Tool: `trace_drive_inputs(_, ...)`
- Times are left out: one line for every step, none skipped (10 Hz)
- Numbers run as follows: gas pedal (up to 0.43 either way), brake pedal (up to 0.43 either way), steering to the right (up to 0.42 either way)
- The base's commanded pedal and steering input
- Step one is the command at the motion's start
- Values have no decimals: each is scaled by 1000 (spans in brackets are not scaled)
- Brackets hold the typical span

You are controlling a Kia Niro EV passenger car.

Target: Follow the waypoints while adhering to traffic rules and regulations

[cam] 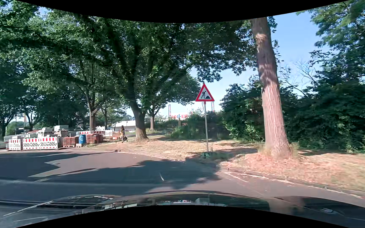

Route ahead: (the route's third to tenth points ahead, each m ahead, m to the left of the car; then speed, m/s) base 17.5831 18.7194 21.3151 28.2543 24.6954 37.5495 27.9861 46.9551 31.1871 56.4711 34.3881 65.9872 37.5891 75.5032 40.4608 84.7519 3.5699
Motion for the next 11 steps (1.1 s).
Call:
trace_drive_inputs(110,0,-329)
trace_drive_inputs(110,0,-340)
trace_drive_inputs(110,0,-351)
trace_drive_inputs(110,0,-360)
trace_drive_inputs(110,0,-364)
trace_drive_inputs(110,0,-365)
trace_drive_inputs(110,0,-365)
trace_drive_inputs(110,0,-365)
trace_drive_inputs(110,0,-364)
trace_drive_inputs(110,0,-363)
trace_drive_inputs(110,0,-361)
